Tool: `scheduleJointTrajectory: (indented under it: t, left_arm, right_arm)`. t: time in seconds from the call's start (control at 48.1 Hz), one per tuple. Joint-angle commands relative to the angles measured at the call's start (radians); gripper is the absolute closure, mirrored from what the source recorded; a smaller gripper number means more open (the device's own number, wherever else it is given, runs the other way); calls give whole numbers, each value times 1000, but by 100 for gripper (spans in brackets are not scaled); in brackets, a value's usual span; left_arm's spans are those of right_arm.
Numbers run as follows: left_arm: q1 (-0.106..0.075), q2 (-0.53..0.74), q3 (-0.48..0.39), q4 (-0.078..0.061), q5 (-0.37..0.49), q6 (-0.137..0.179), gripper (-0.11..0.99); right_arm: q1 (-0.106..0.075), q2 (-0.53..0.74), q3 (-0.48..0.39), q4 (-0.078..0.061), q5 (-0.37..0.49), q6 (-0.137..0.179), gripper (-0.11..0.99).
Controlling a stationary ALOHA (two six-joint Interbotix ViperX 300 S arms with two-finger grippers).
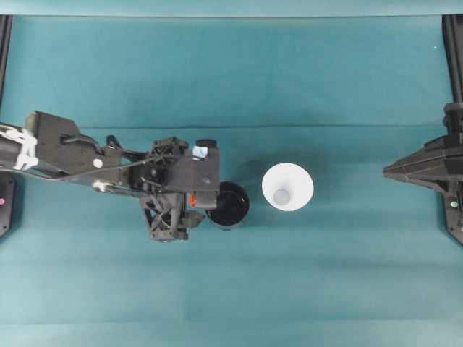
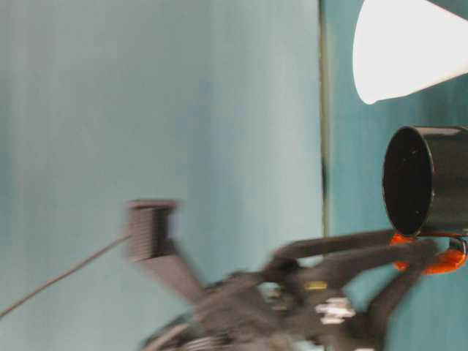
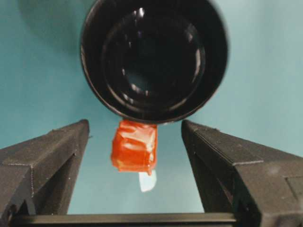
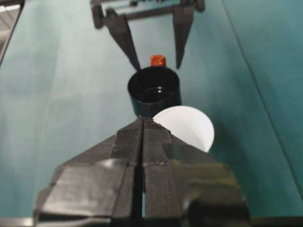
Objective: Put the paper cup into the moved red handle cup holder.
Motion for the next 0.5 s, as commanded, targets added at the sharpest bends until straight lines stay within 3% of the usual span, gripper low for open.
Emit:
scheduleJointTrajectory:
  t: [0.0, 0.291, 0.478]
  left_arm:
    - [0, -67, -5, 2, 6, 2, 2]
    - [-6, -301, 51, 2, 129, 23, 2]
    - [-6, -443, 133, 3, 141, 20, 2]
  right_arm:
    - [-2, 8, -9, 2, -5, 9, 98]
    - [-2, 8, -9, 2, -5, 11, 98]
    - [-2, 8, -9, 2, -3, 11, 98]
